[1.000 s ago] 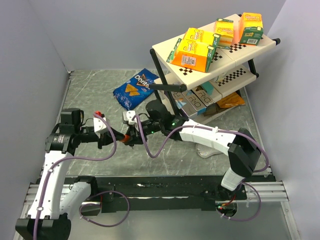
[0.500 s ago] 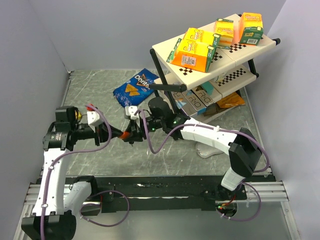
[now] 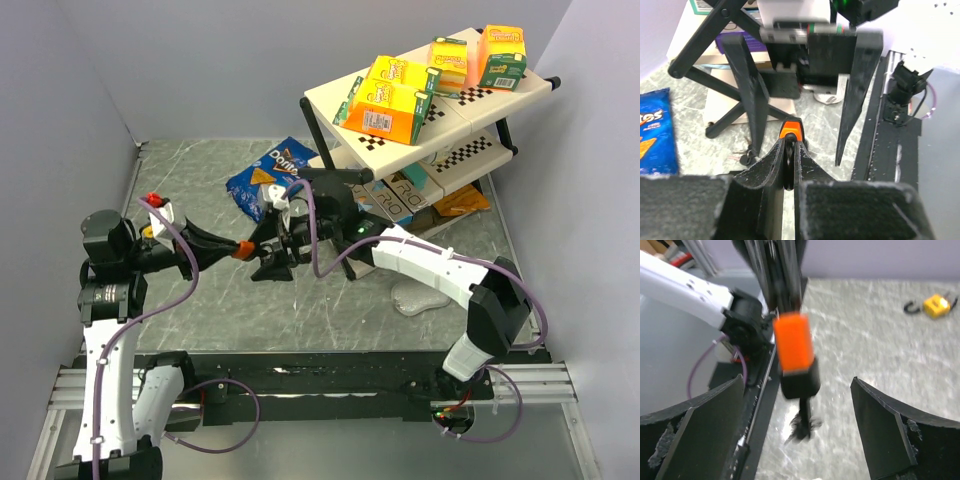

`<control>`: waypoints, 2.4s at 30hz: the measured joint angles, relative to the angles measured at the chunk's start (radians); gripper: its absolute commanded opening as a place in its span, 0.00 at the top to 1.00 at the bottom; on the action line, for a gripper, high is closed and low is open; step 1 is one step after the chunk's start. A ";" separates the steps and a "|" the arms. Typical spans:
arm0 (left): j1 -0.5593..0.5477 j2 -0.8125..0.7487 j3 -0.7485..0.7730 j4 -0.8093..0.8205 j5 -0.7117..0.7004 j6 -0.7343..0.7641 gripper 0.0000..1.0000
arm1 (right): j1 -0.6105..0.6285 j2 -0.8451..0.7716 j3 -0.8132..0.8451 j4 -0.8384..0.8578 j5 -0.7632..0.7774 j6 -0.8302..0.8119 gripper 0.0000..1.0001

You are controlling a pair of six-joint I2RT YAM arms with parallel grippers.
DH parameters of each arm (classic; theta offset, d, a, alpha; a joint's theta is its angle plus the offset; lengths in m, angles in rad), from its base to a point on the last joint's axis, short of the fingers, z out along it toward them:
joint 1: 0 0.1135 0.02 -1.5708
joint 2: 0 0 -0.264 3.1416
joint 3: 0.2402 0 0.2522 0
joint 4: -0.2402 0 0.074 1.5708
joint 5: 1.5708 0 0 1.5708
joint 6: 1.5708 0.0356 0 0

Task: Lock with the key
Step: Lock the lock.

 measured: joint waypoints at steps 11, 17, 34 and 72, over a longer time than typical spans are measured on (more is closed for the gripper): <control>0.000 -0.022 -0.018 0.148 0.012 -0.193 0.99 | -0.001 0.010 0.065 0.092 -0.095 0.074 0.16; 0.000 -0.046 -0.051 0.263 0.010 -0.322 0.99 | 0.011 0.031 0.065 0.092 -0.104 0.075 0.25; -0.021 -0.044 -0.072 0.274 -0.029 -0.364 0.32 | 0.019 0.038 0.065 0.135 -0.108 0.119 1.00; -0.095 0.158 0.217 -0.677 -0.108 0.599 0.99 | 0.017 0.037 0.183 -0.393 -0.008 -0.170 1.00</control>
